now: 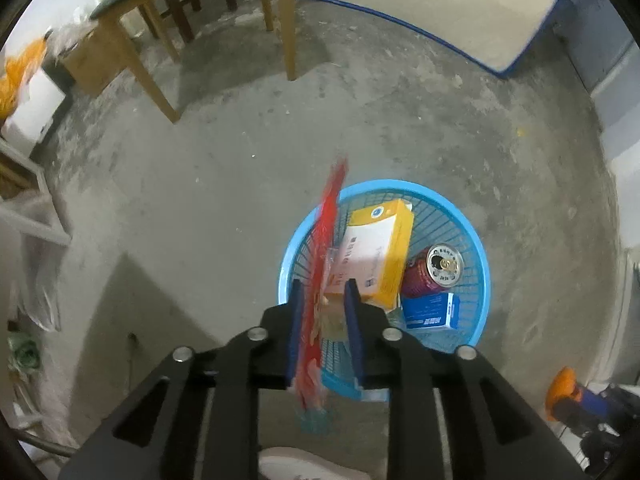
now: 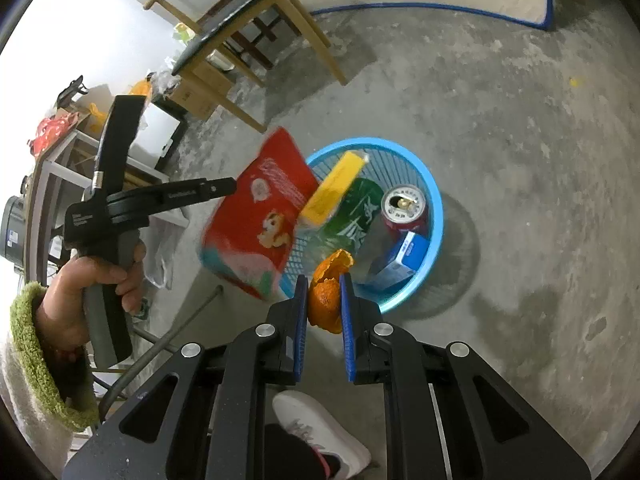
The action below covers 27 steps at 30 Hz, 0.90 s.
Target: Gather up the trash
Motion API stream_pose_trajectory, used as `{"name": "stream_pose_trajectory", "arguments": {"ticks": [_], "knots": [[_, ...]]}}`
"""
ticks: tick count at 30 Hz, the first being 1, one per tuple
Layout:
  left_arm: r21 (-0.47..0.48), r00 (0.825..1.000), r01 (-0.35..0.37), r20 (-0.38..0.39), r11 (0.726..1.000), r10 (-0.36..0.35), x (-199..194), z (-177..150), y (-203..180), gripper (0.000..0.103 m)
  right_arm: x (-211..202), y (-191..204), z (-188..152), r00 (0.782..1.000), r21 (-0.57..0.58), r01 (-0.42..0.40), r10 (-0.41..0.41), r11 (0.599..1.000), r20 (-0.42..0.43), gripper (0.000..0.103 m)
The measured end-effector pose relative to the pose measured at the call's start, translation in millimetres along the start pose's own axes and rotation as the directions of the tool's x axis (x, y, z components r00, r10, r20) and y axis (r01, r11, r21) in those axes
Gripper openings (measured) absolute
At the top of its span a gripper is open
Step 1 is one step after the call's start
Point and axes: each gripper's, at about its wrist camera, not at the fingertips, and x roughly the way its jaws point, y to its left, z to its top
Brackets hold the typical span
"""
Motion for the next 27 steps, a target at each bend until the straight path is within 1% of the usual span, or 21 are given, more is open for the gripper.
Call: {"name": "stream_pose_trajectory", "arguments": {"ticks": [2, 6, 8, 10, 12, 13, 14, 15, 16, 17, 18, 20, 23, 25, 27], "knots": [[-0.017, 1.000, 0.014, 0.013, 1.000, -0.014, -6.0, -0.5, 2.8, 0.029, 3.2, -1.4, -0.3, 1.000, 0.005, -0.001, 0.001, 1.000, -0.006, 0.014], [-0.058, 0.996, 0.068, 0.068, 0.996, -0.064, -30.2, -0.7, 8.0, 0.038, 8.2, 0.8, 1.6, 1.000, 0.006, -0.013, 0.013, 1.000, -0.012, 0.014], [-0.073, 0.991, 0.098, 0.102, 0.993, -0.090, -52.6, -4.3, 12.4, 0.044, 12.3, 2.8, 3.8, 1.000, 0.006, -0.020, 0.020, 1.000, -0.015, 0.014], [-0.082, 0.985, 0.114, 0.135, 0.990, -0.103, -75.0, -9.9, 15.0, 0.049, 17.2, 7.0, 8.3, 0.999, 0.000, -0.029, 0.029, 1.000, -0.014, 0.015], [-0.081, 0.979, 0.128, 0.170, 0.988, -0.113, -108.2, -21.9, 19.7, 0.052, 22.1, 10.9, 13.0, 0.999, -0.009, -0.031, 0.031, 0.999, -0.011, 0.018], [-0.080, 0.974, 0.144, 0.190, 0.986, -0.127, -126.5, -30.2, 21.9, 0.056, 26.9, 14.0, 17.5, 0.999, -0.015, -0.033, 0.033, 0.999, -0.010, 0.019], [-0.079, 0.969, 0.156, 0.208, 0.985, -0.137, -139.8, -37.5, 23.3, 0.060, 31.2, 16.5, 21.1, 0.999, -0.021, -0.034, 0.034, 0.999, -0.009, 0.024], [-0.080, 0.962, 0.169, 0.230, 0.982, -0.147, -156.7, -47.2, 26.2, 0.062, 35.8, 18.1, 24.0, 1.000, -0.028, -0.028, 0.028, 0.999, -0.010, 0.028], [-0.080, 0.956, 0.180, 0.249, 0.980, -0.156, -171.6, -57.6, 28.6, 0.065, 40.3, 20.0, 27.3, 1.000, -0.037, -0.021, 0.021, 0.999, -0.011, 0.039], [-0.082, 0.948, 0.189, 0.275, 0.979, -0.160, -193.4, -75.3, 33.0, 0.068, 42.8, 21.3, 29.2, 1.000, -0.043, -0.013, 0.012, 0.999, -0.011, 0.048], [-0.085, 0.943, 0.192, 0.292, 0.978, -0.159, -207.4, -87.9, 36.4, 0.070, 45.2, 22.1, 31.7, 1.000, -0.048, 0.002, -0.002, 0.999, -0.008, 0.050], [-0.100, 0.931, 0.197, 0.330, 0.975, -0.155, -233.4, -118.5, 45.0, 0.075, 44.4, 22.6, 34.7, 1.000, -0.052, 0.009, -0.009, 0.999, 0.001, 0.050], [-0.143, 0.915, 0.186, 0.386, 0.972, -0.118, -266.0, -167.7, 58.8, 0.079, 33.4, 21.4, 34.0, 1.000, -0.039, 0.005, -0.004, 0.999, 0.024, 0.050], [-0.182, 0.903, 0.169, 0.423, 0.969, -0.078, -285.3, -204.3, 66.9, 0.082, 18.1, 22.7, 30.6, 0.999, -0.039, -0.001, 0.003, 0.999, 0.050, 0.051], [-0.211, 0.891, 0.153, 0.453, 0.965, -0.042, -298.2, -230.8, 70.2, 0.084, 4.9, 26.2, 26.7, 0.997, -0.047, -0.004, 0.008, 0.999, 0.071, 0.052]]}}
